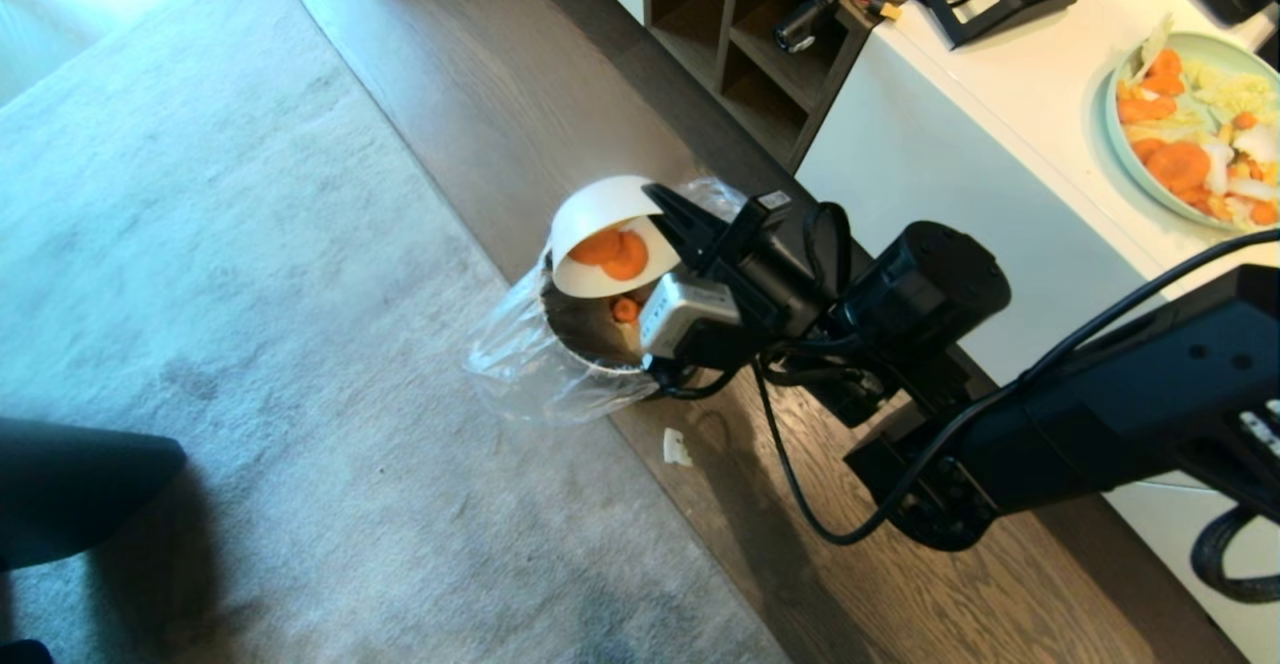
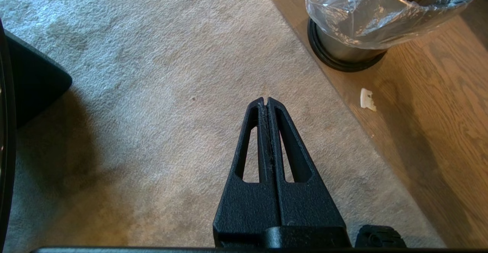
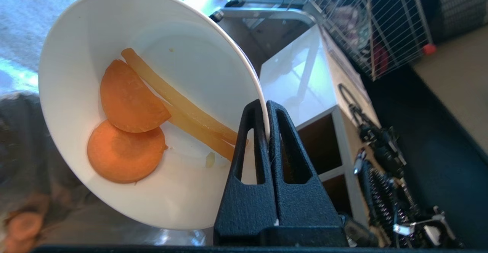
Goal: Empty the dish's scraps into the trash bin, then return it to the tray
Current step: Pour the leftover food from the bowl into the trash can
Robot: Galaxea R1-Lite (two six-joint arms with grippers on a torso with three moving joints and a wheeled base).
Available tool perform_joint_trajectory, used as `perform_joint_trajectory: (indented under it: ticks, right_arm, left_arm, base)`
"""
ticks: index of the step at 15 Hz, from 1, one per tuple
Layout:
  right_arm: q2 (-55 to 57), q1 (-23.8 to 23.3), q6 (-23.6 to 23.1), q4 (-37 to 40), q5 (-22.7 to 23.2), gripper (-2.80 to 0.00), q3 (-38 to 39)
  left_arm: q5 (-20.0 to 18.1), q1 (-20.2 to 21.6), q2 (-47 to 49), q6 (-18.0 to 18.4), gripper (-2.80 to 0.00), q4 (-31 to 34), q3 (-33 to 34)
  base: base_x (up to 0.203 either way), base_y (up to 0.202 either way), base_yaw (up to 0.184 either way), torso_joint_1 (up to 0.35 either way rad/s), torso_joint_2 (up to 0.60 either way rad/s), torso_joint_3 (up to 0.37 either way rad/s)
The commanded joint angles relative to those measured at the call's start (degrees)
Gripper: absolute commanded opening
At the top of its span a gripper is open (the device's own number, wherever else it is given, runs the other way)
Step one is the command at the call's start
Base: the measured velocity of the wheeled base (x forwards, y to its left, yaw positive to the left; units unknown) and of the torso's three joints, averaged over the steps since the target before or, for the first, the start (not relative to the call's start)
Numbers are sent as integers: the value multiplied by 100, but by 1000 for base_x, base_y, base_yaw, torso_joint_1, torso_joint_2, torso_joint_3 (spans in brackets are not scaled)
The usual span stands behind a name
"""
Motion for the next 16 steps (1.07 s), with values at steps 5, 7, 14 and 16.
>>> perform_joint_trajectory:
  ticks: [5, 7, 14, 16]
  right_arm:
    - [-32, -103, -190, -269, 924, -280, -588]
    - [-137, -103, -231, -266, 1188, -280, -605]
    - [-449, -103, -626, -272, 1611, -280, -557]
    - [-496, -94, -669, -264, 1698, -280, -532]
  left_arm:
    - [5, 0, -2, -4, -280, -2, 0]
    - [5, 0, -2, -4, -280, -2, 0]
    - [5, 0, -2, -4, -280, -2, 0]
    - [5, 0, -2, -4, -280, -2, 0]
  base:
    - [0, 0, 0, 0, 0, 0]
    - [0, 0, 0, 0, 0, 0]
    - [0, 0, 0, 0, 0, 0]
    - [0, 0, 0, 0, 0, 0]
